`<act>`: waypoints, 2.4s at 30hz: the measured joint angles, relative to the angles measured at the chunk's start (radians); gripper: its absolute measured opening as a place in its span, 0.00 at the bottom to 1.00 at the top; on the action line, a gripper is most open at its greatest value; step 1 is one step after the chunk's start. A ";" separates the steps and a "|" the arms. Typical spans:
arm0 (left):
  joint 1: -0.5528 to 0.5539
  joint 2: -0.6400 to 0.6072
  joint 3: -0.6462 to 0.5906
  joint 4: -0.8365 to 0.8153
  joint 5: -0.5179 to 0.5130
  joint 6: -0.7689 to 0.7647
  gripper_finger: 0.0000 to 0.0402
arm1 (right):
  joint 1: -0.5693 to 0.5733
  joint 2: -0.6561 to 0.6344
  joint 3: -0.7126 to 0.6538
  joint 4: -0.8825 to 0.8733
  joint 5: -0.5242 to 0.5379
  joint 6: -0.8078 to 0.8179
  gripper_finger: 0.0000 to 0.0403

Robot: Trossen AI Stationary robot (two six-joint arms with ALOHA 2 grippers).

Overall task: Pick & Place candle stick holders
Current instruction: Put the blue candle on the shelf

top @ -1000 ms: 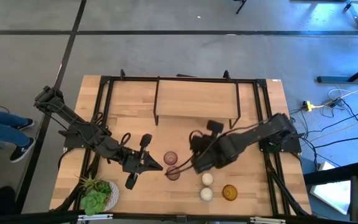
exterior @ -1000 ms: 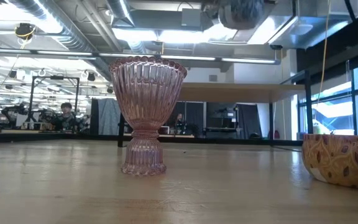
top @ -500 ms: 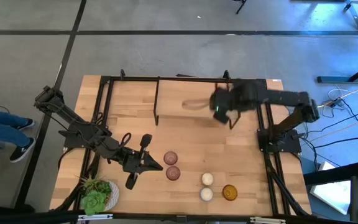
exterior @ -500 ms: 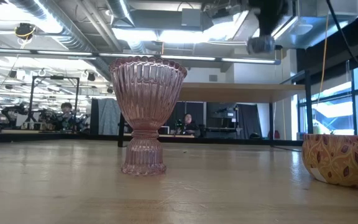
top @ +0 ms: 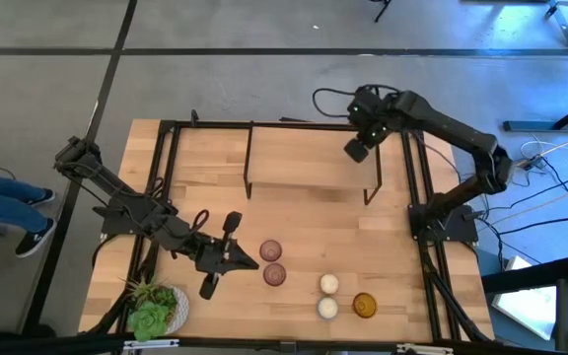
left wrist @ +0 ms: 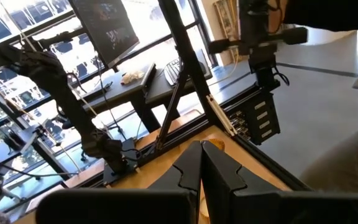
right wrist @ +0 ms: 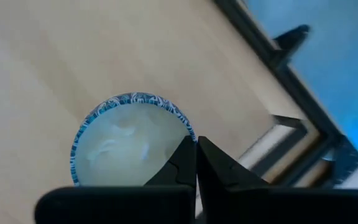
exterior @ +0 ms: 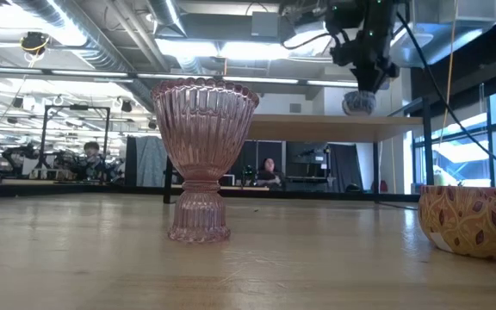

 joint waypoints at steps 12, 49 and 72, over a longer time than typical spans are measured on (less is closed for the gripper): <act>0.000 0.000 0.000 -0.008 0.000 0.007 0.01 | -0.041 0.001 0.000 0.028 0.071 0.168 0.00; 0.000 0.000 0.000 -0.008 -0.001 0.005 0.01 | -0.091 0.128 -0.001 0.002 0.078 0.261 0.22; 0.000 0.000 0.000 -0.009 -0.001 0.008 0.01 | -0.084 0.011 0.000 0.020 0.091 0.229 0.33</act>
